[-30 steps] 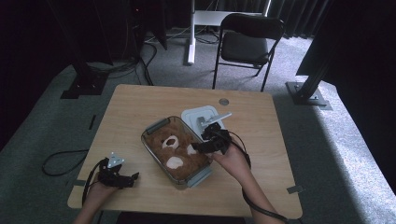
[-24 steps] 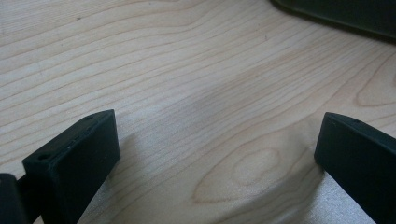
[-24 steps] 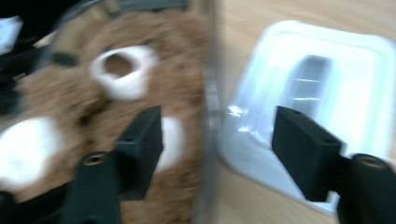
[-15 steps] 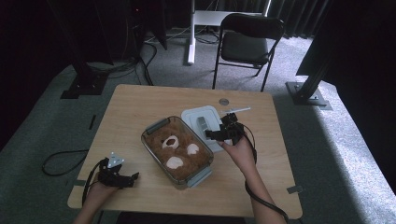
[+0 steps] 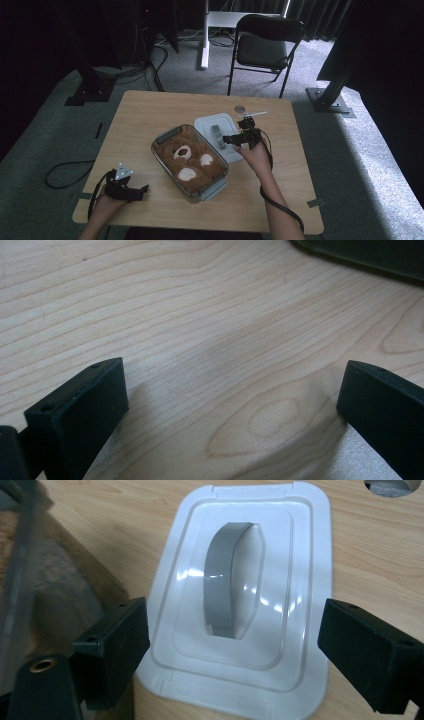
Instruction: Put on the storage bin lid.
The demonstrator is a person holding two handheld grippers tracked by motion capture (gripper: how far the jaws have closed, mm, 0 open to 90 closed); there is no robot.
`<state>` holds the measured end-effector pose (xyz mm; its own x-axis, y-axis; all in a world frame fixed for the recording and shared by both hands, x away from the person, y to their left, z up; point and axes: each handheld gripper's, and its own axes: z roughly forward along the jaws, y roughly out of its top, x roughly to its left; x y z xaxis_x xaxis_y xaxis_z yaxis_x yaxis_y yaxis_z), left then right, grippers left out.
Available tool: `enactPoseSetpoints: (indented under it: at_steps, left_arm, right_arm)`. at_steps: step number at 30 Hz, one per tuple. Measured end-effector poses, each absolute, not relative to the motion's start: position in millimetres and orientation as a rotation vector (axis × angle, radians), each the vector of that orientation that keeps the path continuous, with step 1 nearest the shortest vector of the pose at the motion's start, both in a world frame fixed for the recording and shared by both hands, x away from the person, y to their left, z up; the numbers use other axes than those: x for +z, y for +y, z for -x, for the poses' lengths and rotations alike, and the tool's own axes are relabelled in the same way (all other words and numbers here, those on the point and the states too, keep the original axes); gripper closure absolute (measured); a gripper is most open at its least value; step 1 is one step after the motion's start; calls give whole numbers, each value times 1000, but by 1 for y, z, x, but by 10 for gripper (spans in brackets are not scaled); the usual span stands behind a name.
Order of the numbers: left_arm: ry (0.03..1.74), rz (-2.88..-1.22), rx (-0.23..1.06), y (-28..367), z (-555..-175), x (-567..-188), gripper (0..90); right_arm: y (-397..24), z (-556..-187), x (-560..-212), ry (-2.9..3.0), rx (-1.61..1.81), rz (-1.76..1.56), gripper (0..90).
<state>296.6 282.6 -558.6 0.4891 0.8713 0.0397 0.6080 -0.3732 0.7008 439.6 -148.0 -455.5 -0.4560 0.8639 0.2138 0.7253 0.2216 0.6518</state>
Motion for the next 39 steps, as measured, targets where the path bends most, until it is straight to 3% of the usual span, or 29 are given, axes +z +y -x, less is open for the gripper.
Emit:
enactPoseSetpoints:
  at_steps: [23,39]
  left_arm:
    - [1214,-2109,544,283,-297,-559,5]
    - [1214,-2109,544,283,-297,-559,5]
  right_arm:
    - [-127,-474,-483,2305,989,-1476,193]
    - [-108,-487,-507,2388,929,-1481,420]
